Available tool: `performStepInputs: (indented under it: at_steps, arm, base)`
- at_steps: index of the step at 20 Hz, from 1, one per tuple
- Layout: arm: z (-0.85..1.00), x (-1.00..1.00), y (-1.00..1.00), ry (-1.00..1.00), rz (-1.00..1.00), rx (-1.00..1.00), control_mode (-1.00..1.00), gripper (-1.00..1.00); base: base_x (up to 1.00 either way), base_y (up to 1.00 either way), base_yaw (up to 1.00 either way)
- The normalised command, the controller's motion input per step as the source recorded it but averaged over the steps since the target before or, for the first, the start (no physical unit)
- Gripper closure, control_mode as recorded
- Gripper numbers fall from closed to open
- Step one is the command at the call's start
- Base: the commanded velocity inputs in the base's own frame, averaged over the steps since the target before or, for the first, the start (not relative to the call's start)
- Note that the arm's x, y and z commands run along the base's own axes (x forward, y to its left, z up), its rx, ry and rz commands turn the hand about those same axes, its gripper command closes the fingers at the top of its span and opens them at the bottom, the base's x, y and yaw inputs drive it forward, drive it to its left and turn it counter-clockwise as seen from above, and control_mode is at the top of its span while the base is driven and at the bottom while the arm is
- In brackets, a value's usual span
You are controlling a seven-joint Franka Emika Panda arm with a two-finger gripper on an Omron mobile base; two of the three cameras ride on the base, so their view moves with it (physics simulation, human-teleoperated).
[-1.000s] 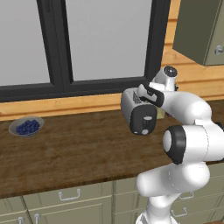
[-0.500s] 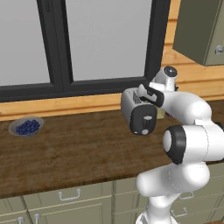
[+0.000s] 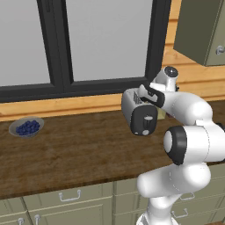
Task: Start the toaster. Once the lever pops up, take the bread to the plate on the dining counter.
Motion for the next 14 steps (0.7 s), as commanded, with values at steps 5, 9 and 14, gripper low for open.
performStepInputs:
  at_steps: [5, 9, 14]
  arm:
    - [0.0, 0.0, 0.0, 0.0, 0.0, 0.0, -1.0, -1.0]
    - [0.0, 0.0, 0.0, 0.0, 0.0, 0.0, -1.0, -1.0]
    - [0.0, 0.0, 0.0, 0.0, 0.0, 0.0, -1.0, -1.0]
  base:
    - [0.0, 0.0, 0.0]
    - [0.0, 0.0, 0.0]
    - [0.0, 0.0, 0.0]
